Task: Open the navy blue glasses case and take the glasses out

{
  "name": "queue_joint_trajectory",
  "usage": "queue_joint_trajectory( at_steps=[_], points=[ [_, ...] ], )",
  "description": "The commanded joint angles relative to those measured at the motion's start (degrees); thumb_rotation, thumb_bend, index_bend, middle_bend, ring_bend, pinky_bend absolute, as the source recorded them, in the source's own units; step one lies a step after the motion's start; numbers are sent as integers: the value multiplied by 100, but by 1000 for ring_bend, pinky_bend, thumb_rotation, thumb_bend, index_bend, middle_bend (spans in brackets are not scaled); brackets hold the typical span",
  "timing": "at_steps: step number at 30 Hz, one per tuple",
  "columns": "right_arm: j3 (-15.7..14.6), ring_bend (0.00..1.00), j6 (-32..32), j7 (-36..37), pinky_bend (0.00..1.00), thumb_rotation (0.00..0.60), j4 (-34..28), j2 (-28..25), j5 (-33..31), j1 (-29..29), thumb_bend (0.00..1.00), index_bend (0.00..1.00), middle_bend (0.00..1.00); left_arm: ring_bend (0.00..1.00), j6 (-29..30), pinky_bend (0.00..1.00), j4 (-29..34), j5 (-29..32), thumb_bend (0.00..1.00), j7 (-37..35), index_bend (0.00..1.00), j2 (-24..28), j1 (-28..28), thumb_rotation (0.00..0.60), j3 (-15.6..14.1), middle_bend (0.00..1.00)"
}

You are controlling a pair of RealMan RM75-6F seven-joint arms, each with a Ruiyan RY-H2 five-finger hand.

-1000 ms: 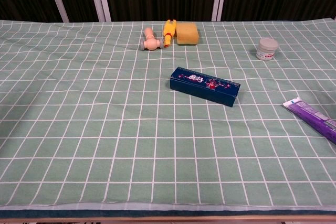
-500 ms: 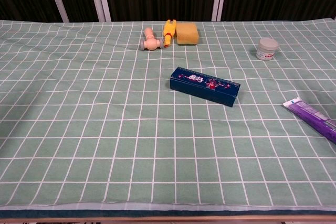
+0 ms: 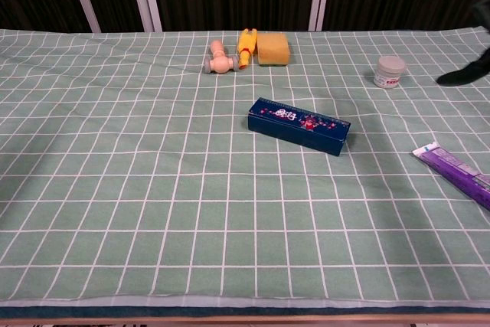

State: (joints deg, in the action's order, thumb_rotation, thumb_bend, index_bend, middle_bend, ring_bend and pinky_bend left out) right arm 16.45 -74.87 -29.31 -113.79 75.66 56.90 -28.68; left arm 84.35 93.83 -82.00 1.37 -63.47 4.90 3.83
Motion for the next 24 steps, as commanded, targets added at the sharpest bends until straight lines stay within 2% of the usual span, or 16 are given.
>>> queue_joint_trajectory(
  at_steps=[1,6,12,24],
  points=[
    [358,0,231,-602,233,600,454,817,-681,-641,71,0,0,0,-2,0,10,7,0,-22,0,7,1,600,6,0],
    [377,0,293,-970,233,600,1076,1512,-1091,-1091,11,0,0,0,-23,0,18,27,0,-84,0,24,6,600,16,0],
    [322,0,300,-1205,233,600,2124,2359,-1484,-1472,8,0,0,0,-130,0,37,75,0,-169,0,62,39,600,19,0],
    [191,0,502,-1045,233,600,3083,2900,-1602,-1573,7,0,0,0,-205,0,52,149,0,-212,0,65,62,600,30,0]
  ],
)
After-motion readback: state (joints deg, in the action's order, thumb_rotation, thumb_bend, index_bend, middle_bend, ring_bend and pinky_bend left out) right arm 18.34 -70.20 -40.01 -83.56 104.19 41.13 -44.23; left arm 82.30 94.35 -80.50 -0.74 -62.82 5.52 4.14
